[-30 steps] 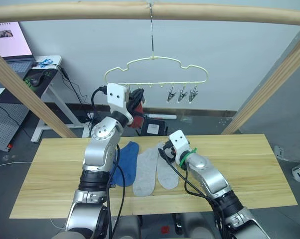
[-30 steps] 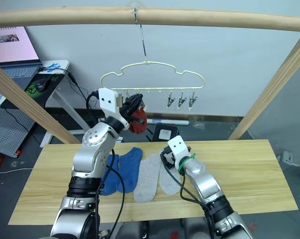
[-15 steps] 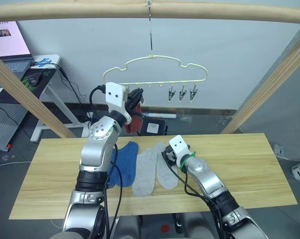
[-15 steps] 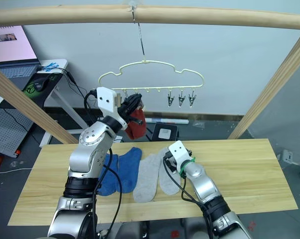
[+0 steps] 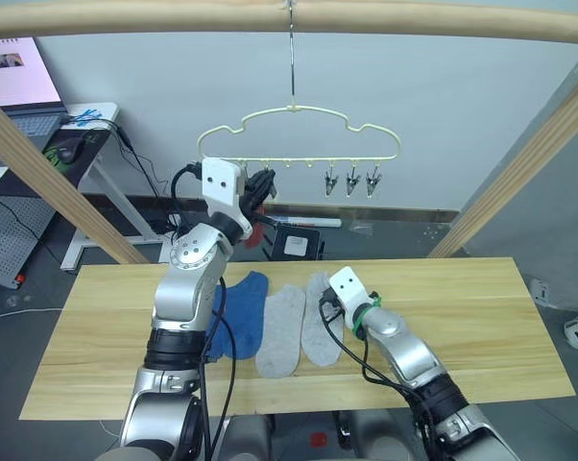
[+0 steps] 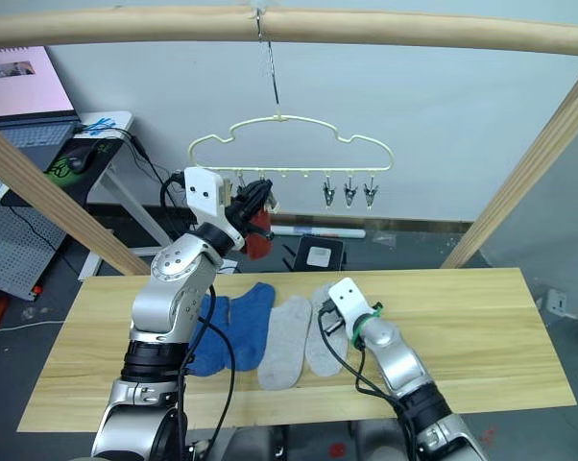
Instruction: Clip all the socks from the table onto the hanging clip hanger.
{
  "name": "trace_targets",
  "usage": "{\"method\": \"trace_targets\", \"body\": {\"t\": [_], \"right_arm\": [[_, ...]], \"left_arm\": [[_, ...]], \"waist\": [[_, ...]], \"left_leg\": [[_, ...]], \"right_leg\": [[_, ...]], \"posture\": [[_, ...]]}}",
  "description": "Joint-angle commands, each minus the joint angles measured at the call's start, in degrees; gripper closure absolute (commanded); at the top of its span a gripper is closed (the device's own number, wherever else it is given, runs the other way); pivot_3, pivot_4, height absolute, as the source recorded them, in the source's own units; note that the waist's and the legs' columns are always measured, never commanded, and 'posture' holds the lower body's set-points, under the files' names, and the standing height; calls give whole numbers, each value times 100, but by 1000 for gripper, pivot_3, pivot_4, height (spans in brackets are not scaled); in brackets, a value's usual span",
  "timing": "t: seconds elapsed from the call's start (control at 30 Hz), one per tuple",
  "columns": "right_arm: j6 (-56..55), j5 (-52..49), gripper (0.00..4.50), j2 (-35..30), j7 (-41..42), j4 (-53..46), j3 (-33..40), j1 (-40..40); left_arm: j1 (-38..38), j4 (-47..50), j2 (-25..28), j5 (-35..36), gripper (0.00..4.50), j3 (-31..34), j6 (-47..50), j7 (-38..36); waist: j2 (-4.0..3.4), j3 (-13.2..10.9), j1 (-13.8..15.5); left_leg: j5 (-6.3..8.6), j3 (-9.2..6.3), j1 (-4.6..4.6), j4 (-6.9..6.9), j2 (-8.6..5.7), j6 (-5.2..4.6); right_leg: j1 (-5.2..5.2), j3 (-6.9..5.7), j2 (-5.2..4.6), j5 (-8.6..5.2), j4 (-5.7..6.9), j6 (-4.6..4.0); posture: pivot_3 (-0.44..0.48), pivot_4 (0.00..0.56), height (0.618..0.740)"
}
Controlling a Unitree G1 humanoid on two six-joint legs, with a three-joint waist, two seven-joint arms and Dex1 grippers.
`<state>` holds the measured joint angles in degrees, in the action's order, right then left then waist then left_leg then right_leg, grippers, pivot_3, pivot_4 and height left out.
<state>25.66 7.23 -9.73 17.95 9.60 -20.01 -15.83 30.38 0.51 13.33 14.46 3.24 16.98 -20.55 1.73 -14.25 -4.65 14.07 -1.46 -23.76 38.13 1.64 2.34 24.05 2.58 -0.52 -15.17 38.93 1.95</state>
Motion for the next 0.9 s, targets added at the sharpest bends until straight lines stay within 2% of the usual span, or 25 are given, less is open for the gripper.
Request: {"method": "trace_targets", "body": {"t": [0.03, 0.1, 0.13, 0.23, 0.43, 0.53, 0.9], "right_arm": [[163, -40, 4454, -297, 403, -692, 7, 161], [242, -137, 4454, -363, 462, -860, 136, 213], [261, -151, 3974, -373, 462, -906, 178, 228], [342, -231, 3044, -329, 439, -1076, 305, 261], [783, -361, 930, 258, -75, -1577, 587, 480], [1168, -180, 930, 584, -545, -1528, 602, 504], [940, -273, 930, 1373, -1150, -597, 751, 159]], "left_arm": [[0, 160, 12, 33, 4500, 58, -42, 6], [1, 148, 9, 36, 4500, 66, -46, 7], [1, 147, 8, 37, 4500, 68, -46, 8], [5, 133, -12, 36, 4500, 65, -51, 18], [6, 136, -23, 45, 4500, 60, -45, 12], [5, 144, -8, 57, 4500, 64, -33, 2], [1, 173, 11, 86, 4500, 43, 1, -5]], "waist": [[1, -9, -5], [3, -15, -7], [3, -19, -18], [3, -26, -34], [5, -33, -25], [5, -35, -24], [2, -47, -19]], "left_leg": [[0, 0, 0, 0, 0, 0], [0, 0, 1, 0, 1, 0], [0, 0, 1, -1, 2, 0], [0, 1, 3, -4, 8, 0], [0, -1, 1, -7, 8, 0], [0, -4, 1, -7, 7, 1], [0, -2, 1, -13, 6, 1]], "right_leg": [[0, 2, 0, 0, 0, 0], [0, -1, 2, 0, 0, 1], [0, -2, 3, 0, 0, 1], [2, 0, 12, -1, 2, 1], [2, 1, 9, -1, -2, 1], [3, 5, 5, -1, -3, 1], [6, 5, 5, -2, -6, 2]], "posture": [[-105, 280, 740], [-105, 280, 740], [-105, 280, 740], [-109, 282, 740], [-106, 285, 740], [-107, 285, 740], [-99, 286, 740]]}}
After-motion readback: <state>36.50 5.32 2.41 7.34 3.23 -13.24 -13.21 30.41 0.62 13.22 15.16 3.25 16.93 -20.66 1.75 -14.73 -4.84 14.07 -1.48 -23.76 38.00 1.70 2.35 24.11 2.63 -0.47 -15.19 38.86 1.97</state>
